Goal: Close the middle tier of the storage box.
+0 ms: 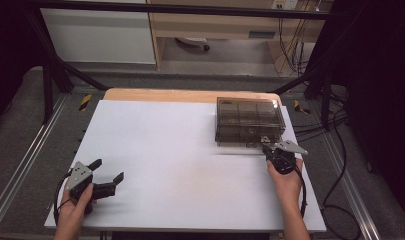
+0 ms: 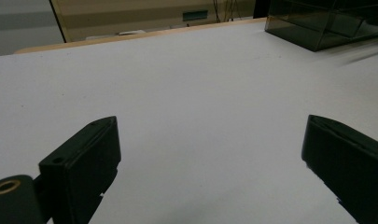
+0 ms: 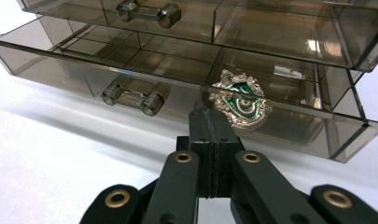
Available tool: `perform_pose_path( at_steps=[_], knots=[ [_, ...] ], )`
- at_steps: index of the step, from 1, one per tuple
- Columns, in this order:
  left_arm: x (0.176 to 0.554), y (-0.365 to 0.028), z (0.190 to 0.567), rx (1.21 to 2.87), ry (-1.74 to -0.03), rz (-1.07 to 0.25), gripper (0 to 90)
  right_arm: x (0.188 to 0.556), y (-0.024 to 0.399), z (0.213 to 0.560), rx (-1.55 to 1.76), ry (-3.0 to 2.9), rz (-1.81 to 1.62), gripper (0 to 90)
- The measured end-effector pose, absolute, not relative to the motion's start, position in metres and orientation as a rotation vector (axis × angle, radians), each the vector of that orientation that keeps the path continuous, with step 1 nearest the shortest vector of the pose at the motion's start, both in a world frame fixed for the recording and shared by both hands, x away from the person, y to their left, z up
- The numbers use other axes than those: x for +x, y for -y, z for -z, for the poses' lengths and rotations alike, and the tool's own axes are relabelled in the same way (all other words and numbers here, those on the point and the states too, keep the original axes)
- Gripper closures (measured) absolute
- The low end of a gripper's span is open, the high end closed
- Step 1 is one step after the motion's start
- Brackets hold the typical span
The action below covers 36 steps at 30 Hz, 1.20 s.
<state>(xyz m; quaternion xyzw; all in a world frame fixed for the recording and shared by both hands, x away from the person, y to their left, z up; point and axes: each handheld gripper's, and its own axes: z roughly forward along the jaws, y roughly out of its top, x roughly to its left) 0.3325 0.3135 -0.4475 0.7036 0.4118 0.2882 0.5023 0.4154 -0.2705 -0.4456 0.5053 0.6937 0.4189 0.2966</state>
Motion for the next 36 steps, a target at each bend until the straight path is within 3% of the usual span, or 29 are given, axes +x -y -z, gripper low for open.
perform_pose_path(
  at_steps=[36],
  knots=[
    [0.3321, -0.3148, 0.4466, 1.696, -0.995, -0.687, 4.8, 0.4172, 0.2695, 0.4469, 1.313, -1.836, -1.103, 90.0]
  ],
)
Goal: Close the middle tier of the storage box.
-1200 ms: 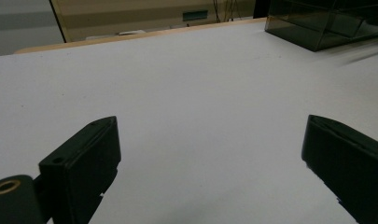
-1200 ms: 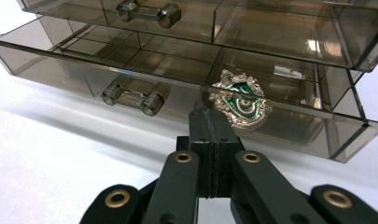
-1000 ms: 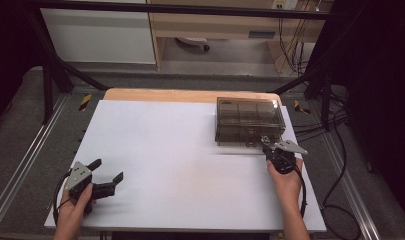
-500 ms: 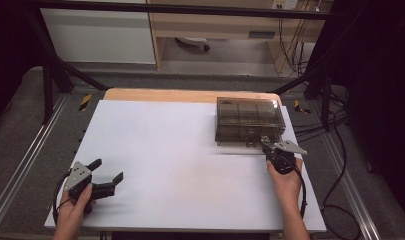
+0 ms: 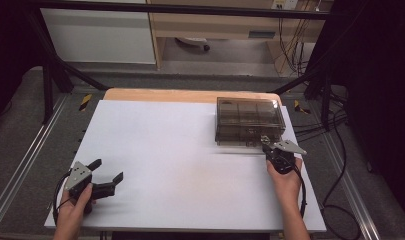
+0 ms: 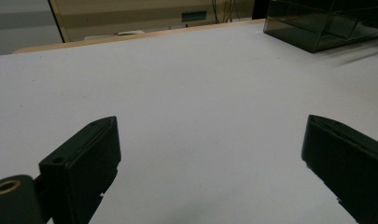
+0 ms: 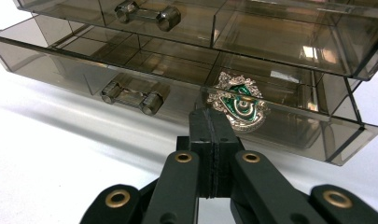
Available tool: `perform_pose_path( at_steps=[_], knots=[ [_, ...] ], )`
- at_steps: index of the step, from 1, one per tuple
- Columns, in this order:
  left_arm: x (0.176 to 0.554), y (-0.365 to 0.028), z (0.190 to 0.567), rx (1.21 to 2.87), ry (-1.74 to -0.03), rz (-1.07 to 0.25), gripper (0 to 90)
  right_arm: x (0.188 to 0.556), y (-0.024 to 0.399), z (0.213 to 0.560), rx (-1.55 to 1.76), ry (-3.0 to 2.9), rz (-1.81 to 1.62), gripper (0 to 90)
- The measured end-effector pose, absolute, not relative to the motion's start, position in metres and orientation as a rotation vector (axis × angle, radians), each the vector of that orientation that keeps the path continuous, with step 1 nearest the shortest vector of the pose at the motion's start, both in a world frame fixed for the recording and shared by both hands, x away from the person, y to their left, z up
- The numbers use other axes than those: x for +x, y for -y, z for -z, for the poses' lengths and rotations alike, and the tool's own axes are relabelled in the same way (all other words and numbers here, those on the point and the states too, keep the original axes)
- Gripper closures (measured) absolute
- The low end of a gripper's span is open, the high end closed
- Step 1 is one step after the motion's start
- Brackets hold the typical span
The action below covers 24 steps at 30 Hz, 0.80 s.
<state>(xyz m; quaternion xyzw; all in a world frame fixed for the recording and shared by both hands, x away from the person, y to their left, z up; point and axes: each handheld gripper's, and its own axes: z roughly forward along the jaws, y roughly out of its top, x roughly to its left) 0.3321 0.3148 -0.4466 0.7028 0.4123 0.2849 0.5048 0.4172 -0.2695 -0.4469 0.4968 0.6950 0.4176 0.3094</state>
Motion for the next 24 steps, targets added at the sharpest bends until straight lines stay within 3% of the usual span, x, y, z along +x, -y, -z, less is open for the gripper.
perform_pose_path(
  at_steps=[24],
  knots=[
    [0.3341, -0.3166, 0.4479, 1.727, -1.026, -0.692, 5.4, 0.4161, 0.2661, 0.4487, 1.322, -1.844, -1.099, 89.8]
  ],
)
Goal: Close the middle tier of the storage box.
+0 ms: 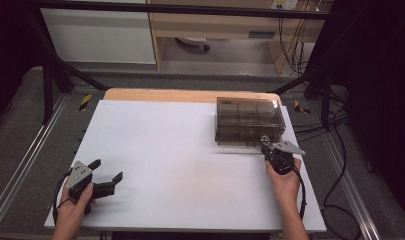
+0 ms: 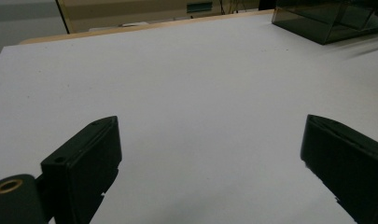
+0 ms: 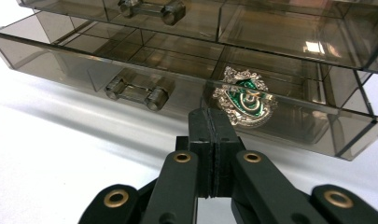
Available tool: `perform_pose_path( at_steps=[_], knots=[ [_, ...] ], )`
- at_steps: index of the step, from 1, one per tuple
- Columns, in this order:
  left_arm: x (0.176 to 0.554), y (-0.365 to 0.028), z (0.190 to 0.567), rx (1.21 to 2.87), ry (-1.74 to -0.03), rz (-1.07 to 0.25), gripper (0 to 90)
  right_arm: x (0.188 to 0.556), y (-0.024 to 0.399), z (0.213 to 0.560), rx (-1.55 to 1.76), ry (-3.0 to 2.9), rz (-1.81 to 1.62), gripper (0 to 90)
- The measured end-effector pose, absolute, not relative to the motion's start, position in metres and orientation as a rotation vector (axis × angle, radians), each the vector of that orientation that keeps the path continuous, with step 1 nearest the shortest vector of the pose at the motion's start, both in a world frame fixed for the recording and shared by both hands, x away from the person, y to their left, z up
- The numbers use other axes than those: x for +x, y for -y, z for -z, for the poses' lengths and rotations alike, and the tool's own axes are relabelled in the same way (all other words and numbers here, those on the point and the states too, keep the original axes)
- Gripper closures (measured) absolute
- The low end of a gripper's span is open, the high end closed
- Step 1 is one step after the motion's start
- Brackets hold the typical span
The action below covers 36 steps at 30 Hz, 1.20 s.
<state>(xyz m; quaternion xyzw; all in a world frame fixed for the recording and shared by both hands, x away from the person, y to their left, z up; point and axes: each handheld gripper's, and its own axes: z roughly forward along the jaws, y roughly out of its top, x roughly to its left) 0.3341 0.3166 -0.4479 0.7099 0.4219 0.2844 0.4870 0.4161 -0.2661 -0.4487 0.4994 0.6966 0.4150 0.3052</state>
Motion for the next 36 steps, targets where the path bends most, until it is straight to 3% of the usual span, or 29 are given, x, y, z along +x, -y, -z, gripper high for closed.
perform_pose_path(
  at_steps=[36],
  knots=[
    [0.3341, -0.323, 0.4473, 1.711, -1.057, -0.693, 5.3, 0.4213, 0.2667, 0.4421, 1.31, -1.878, -1.033, 90.0]
  ],
)
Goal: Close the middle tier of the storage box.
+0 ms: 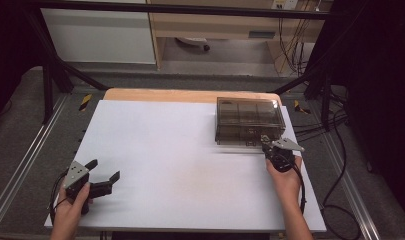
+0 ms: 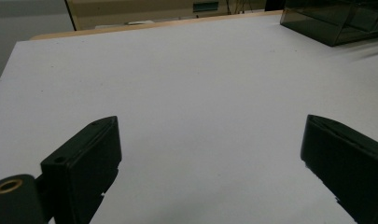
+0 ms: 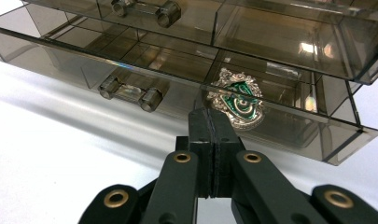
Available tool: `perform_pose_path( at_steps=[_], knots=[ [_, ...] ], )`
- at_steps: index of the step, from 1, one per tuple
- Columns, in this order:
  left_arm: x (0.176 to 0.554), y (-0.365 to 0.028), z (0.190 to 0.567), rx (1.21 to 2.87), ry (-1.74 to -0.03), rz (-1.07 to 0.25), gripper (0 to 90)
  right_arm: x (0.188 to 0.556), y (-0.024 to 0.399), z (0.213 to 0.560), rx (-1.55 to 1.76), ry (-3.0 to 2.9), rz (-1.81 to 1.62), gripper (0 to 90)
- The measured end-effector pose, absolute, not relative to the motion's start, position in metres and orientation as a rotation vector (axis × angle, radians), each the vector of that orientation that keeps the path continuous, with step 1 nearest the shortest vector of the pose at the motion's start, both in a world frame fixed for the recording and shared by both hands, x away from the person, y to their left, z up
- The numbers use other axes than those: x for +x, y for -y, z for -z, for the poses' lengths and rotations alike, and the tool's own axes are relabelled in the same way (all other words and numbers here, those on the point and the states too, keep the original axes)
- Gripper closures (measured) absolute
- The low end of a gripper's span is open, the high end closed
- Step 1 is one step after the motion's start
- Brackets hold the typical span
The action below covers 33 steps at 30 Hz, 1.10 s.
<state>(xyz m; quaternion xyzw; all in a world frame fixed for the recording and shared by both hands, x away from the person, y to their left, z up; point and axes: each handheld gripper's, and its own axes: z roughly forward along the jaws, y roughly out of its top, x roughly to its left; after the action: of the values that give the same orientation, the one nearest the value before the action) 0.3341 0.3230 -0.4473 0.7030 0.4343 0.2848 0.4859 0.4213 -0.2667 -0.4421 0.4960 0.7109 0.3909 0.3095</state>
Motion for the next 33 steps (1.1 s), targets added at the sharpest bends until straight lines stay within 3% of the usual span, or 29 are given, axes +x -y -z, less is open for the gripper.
perform_pose_path(
  at_steps=[33],
  knots=[
    [0.3345, -0.3217, 0.4484, 1.713, -1.058, -0.696, 5.3, 0.4259, 0.2678, 0.4464, 1.328, -1.796, -1.087, 90.0]
  ],
)
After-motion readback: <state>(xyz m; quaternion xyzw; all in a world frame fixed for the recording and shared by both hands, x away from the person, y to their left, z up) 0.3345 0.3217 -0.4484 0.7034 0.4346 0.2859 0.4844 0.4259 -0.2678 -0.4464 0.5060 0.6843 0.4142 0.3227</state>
